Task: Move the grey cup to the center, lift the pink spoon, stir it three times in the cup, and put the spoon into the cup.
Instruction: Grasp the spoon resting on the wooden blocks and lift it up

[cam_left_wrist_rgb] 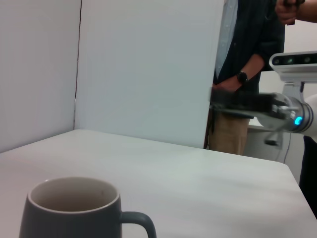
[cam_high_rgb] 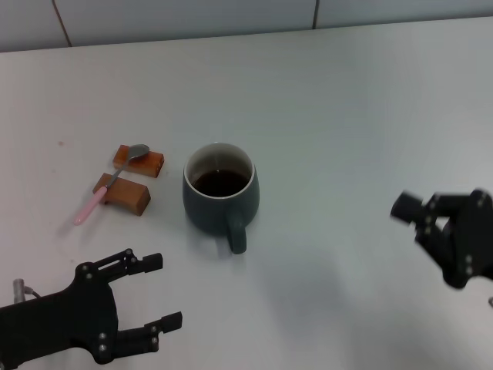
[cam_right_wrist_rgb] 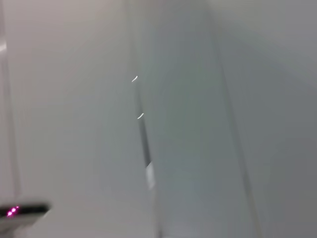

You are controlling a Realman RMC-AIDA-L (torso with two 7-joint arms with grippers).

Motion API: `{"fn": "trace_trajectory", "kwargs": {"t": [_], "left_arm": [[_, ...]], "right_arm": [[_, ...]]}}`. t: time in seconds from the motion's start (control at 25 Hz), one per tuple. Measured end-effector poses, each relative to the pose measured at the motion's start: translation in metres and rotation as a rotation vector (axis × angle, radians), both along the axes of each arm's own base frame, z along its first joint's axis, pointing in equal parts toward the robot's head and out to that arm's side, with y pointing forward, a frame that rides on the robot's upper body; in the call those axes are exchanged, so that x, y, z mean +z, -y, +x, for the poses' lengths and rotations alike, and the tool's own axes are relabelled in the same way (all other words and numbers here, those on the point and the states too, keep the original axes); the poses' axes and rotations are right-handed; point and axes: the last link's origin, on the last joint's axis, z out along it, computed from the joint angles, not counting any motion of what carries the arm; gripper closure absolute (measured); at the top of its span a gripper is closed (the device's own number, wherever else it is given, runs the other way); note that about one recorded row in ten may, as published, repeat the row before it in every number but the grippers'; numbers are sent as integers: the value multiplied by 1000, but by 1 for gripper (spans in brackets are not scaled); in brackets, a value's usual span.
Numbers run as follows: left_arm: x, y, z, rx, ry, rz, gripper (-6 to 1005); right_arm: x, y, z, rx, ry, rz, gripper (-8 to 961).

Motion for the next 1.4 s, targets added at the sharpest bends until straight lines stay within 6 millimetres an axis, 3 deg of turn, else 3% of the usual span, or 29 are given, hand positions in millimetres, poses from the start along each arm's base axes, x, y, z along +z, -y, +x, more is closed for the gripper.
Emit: {"fn": "trace_trajectory", "kwargs": {"t": [0.24, 0.48, 0.64, 1.12, 1.16, 1.4], "left_arm": [[0, -1, 1, -6, 0, 1, 186], [0, -1, 1, -7, -1, -1, 185], [-1, 0, 1, -8, -1, -4, 185], [-1, 0, 2, -8, 4, -3, 185], [-1, 0, 2, -8, 4, -2, 185], [-1, 0, 2, -6, 7, -3, 185]], "right_arm": [[-26, 7, 10, 3, 171, -210, 897], [-36, 2, 10, -2, 212, -243, 892], [-45, -3, 10, -23, 232, -252, 697], [-48, -4, 10, -24, 245, -261, 495], [-48, -5, 10, -22, 246, -260, 300], [-48, -6, 10, -19, 246, -261, 300]]}}
